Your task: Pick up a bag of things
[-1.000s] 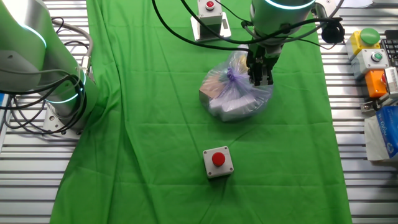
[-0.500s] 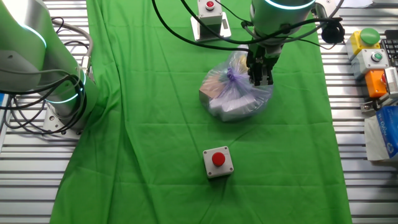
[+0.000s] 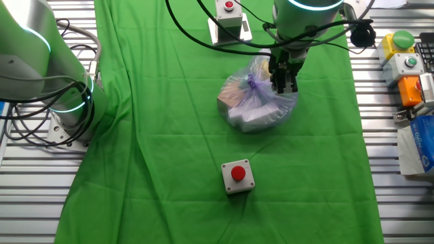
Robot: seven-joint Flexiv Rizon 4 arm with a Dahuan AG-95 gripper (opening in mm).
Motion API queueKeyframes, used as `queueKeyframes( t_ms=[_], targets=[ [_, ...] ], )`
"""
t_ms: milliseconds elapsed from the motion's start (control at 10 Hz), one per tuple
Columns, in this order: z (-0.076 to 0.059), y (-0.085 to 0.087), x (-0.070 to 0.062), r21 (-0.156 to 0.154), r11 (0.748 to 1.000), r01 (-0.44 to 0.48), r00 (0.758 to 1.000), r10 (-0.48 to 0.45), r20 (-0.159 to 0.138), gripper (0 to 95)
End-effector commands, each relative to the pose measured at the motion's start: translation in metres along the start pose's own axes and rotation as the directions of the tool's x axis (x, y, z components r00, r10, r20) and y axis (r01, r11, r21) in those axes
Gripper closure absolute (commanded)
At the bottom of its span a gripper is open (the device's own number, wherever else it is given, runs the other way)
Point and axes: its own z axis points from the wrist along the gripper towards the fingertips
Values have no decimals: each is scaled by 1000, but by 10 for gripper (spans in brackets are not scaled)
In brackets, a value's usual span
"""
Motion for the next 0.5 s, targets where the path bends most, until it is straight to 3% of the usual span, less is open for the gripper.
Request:
queueKeyframes(
  t_ms=[100, 500],
  targets=[
    [0, 0, 0, 1, 1000, 0, 1000, 0, -1, 950],
    [0, 0, 0, 1, 1000, 2, 1000, -2, -1, 950]
  ],
)
